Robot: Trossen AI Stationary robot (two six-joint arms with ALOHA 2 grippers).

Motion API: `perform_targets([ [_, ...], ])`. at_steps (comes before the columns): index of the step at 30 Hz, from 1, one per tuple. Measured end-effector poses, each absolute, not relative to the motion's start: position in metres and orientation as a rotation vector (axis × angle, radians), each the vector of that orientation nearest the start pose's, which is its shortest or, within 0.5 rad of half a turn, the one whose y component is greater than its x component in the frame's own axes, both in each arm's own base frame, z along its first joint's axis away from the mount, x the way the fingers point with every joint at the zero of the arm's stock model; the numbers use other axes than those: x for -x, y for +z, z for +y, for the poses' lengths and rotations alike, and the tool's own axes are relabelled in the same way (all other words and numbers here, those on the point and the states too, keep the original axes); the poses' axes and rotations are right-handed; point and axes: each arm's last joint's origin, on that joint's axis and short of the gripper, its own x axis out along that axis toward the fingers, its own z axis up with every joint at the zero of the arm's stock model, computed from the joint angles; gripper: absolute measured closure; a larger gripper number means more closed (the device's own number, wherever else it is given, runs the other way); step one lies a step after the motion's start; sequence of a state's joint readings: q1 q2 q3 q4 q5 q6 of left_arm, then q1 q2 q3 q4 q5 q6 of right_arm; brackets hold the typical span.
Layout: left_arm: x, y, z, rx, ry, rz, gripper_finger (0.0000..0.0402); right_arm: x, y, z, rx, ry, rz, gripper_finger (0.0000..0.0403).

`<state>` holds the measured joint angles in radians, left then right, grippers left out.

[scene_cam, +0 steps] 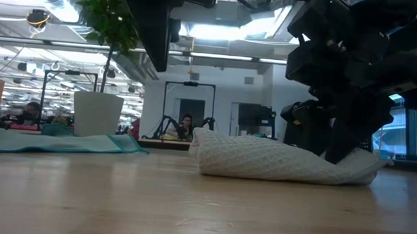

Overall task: Roll microfiber towels into tight, uniform cylinder then place into a basket
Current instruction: Put the rolled gray microfiber towel into the orange bin

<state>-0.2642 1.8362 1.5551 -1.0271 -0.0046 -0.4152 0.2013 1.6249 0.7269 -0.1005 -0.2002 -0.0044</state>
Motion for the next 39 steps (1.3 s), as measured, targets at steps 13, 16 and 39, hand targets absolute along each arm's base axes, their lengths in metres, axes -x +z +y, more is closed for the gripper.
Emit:
perform_targets([
  [13, -0.361, 0.256, -0.097, 0.187, 0.103, 1.226, 0.0286, -0.279, 0.133, 0.063, 0.005, 0.371, 1.002, 0.0236],
  [16, -0.361, 0.257, -0.098, 0.191, 0.124, 1.213, 0.0286, -0.279, 0.133, 0.063, 0.004, 0.371, 1.002, 0.0236],
  [39, -0.383, 0.240, -0.106, 0.243, 0.141, 1.105, 0.0112, -0.280, 0.133, 0.063, 0.005, 0.375, 0.994, 0.0236],
])
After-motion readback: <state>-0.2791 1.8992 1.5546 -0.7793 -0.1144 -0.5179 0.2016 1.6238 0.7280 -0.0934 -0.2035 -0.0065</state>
